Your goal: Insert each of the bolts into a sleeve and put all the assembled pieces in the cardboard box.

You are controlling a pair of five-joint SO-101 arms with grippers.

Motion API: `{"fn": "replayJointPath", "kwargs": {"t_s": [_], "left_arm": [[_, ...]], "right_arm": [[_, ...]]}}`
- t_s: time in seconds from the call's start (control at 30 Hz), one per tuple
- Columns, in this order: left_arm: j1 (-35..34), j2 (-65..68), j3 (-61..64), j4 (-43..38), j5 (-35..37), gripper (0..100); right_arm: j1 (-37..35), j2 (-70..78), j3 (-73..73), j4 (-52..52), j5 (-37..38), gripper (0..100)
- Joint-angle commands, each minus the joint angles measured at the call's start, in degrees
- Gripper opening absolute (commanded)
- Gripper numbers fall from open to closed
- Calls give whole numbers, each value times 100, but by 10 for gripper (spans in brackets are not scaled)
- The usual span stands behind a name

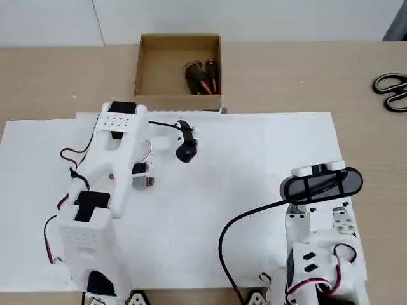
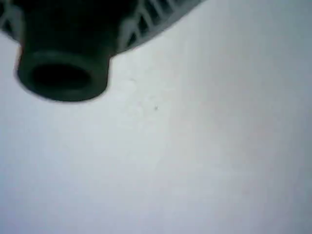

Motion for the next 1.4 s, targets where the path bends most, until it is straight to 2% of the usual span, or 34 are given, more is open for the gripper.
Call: {"fn": "replayJointPath", "kwargs": {"t_s": [0.0, 0.23, 0.4, 0.53, 0.73, 0.8, 0.9, 1.0, 1.2, 1.37], "left_arm": [[62, 9, -84, -185, -35, 13], [79, -53, -110, -53, -18, 5], [114, -62, -778, 809, 105, 5], [97, -281, -1464, 791, 1301, 5], [396, -1635, -1710, 791, 3112, 5], [527, -2127, -1684, 791, 3429, 5], [686, -2848, -1411, 765, 3446, 5], [826, -3640, -1156, 738, 3851, 5], [1073, -5292, -145, 18, 5908, 5], [1029, -6822, 1323, -756, 7367, 5]], "right_arm": [[75, -22, -26, -110, 35, 4], [75, -22, -26, -119, 35, 4], [75, -22, -26, -101, 35, 4], [48, -22, -35, -101, 123, 6], [40, -75, -53, -127, 1011, 8], [40, -75, -62, -189, 993, 8], [40, -75, -53, -470, 985, 5], [40, -75, -44, -892, 571, 4], [4, -75, 281, -1288, -413, 4], [-505, -84, 633, -1473, -791, 4]]}}
